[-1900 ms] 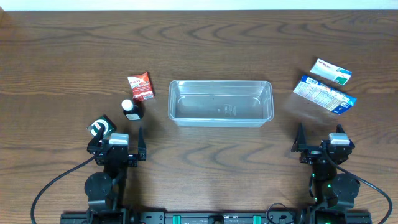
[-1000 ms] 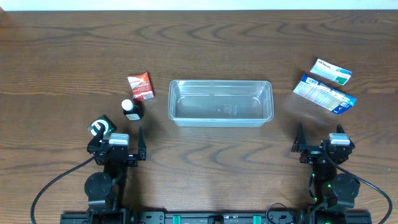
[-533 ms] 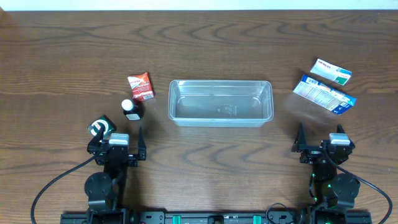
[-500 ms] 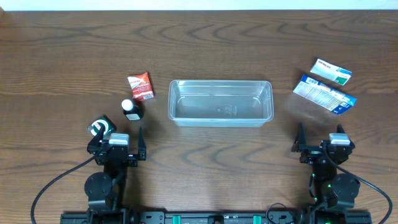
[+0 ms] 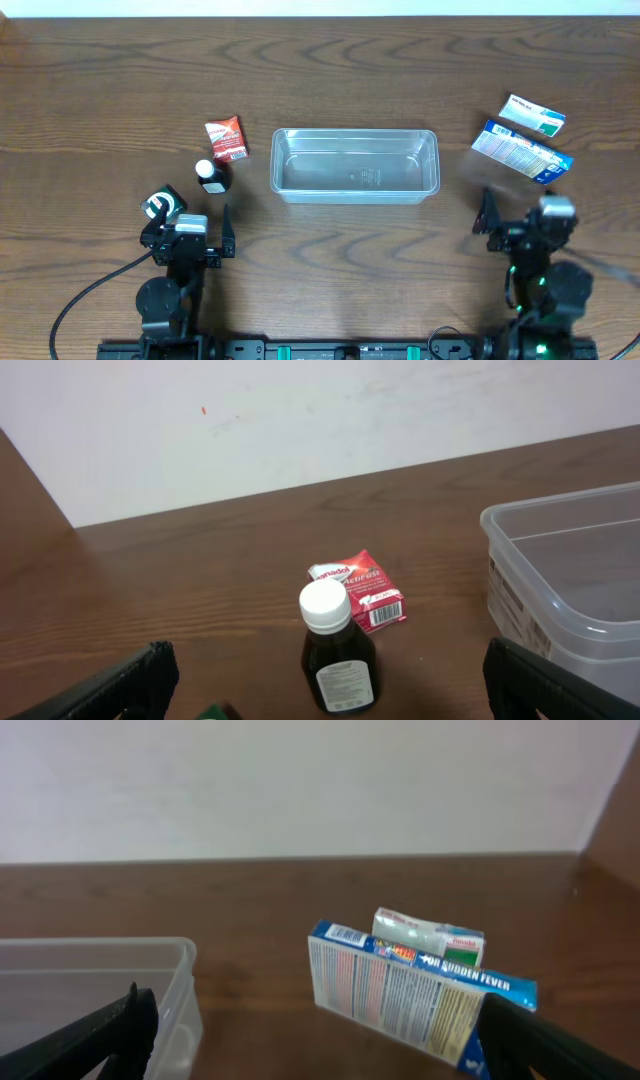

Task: Pack container
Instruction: 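Reach right gripper to the blue fever box and grasp it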

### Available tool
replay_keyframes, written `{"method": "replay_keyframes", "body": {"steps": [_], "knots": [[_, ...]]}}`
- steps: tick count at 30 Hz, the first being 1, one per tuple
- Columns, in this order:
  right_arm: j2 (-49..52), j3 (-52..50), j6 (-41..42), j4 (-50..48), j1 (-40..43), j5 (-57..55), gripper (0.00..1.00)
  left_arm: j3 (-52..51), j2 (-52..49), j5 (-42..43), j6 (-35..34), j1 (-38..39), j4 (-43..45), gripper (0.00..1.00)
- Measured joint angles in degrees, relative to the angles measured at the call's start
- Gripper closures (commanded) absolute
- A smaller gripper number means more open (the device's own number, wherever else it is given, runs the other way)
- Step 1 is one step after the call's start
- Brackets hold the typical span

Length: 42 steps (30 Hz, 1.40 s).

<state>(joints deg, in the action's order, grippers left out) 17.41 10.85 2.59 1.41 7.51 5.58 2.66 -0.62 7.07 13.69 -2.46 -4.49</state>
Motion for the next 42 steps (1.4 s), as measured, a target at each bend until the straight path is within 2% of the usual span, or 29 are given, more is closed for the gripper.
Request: {"method": "replay_keyframes", "body": {"steps": [10, 14, 18, 23, 30, 32, 38, 40, 42], "knots": [[42.66, 40.85, 0.76, 25.81, 5.60, 0.35, 0.01, -0.02, 0.00, 0.00, -0.02, 0.00, 0.04, 0.02], [54.16, 50.73, 0.87, 30.34, 6.27, 0.35, 0.01, -0.02, 0.00, 0.00, -0.02, 0.00, 0.04, 0.02], [60.11, 52.85, -2.40, 29.90, 6.69, 0.96, 0.02, -0.02, 0.00, 0.00, -0.02, 0.00, 0.04, 0.02], [64.92, 52.85, -14.78, 27.71, 6.73, 2.45, 0.11, -0.02, 0.00, -0.02, -0.02, 0.00, 0.04, 0.02], [68.52, 52.85, -30.80, 26.16, 6.73, 2.60, 0.15, -0.02, 0.00, 0.00, -0.02, 0.00, 0.04, 0.02], [69.24, 52.85, -32.98, 26.21, 6.73, 2.60, 0.15, -0.02, 0.00, -0.02, -0.02, 0.00, 0.04, 0.02], [72.98, 52.85, -36.26, 27.28, 6.73, 2.58, 0.24, -0.02, 0.00, -0.02, -0.02, 0.00, 0.02, 0.02], [74.12, 52.85, -36.74, 27.67, 6.73, 2.58, 0.29, -0.02, 0.00, -0.02, -0.02, 0.00, 0.04, 0.02], [75.03, 52.85, -37.27, 27.91, 6.73, 2.51, 0.41, -0.02, 0.00, -0.02, -0.02, 0.00, 0.04, 0.02]]}}
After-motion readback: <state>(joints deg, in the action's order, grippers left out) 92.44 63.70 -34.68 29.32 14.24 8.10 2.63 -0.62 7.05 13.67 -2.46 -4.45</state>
